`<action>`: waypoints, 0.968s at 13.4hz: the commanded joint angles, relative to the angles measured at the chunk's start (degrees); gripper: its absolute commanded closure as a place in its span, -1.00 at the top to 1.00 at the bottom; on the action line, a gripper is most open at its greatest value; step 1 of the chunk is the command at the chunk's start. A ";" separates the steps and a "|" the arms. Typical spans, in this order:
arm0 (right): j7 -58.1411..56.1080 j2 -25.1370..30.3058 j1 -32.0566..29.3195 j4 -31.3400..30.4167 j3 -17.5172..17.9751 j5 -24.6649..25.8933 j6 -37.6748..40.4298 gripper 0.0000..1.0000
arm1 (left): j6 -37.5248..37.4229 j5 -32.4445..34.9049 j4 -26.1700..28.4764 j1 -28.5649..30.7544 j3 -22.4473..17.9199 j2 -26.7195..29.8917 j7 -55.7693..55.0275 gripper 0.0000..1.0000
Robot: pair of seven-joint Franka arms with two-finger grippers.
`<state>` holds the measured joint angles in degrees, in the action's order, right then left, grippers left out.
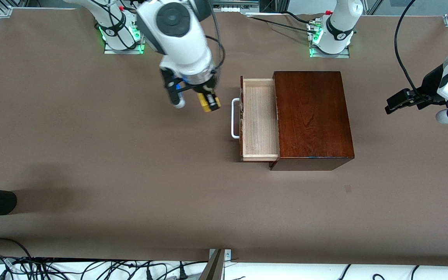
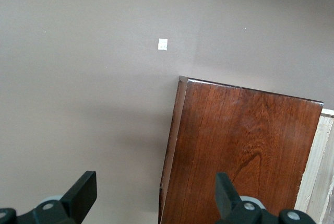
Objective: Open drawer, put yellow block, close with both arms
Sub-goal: 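Carry the yellow cube with the right gripper into the open drawer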
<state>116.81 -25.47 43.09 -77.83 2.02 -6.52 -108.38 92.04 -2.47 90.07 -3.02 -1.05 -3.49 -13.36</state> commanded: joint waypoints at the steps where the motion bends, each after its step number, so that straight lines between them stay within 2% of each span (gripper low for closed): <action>1: 12.35 -6.23 4.01 7.06 -0.79 -0.34 -0.34 -1.00 | -0.28 0.80 -1.56 0.12 0.26 -0.82 0.00 1.00; 3: 21.06 -11.07 6.21 12.25 -0.79 -0.34 -0.34 -1.00 | -0.28 0.80 -1.56 0.12 0.35 -0.82 0.00 1.00; 5: 23.71 -13.89 7.71 14.46 -1.06 -0.34 -1.56 -1.00 | -0.28 0.89 -1.56 0.03 0.35 -0.82 0.00 1.00; 13: 27.15 -21.37 9.82 14.37 -1.32 -0.25 -10.53 -1.00 | -0.28 0.98 -1.56 0.03 0.35 -0.82 0.00 1.00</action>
<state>142.55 -44.74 52.17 -66.10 1.61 -6.51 -118.48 92.05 -2.47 90.04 -3.03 -1.00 -3.55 -13.36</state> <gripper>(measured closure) 0.445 0.000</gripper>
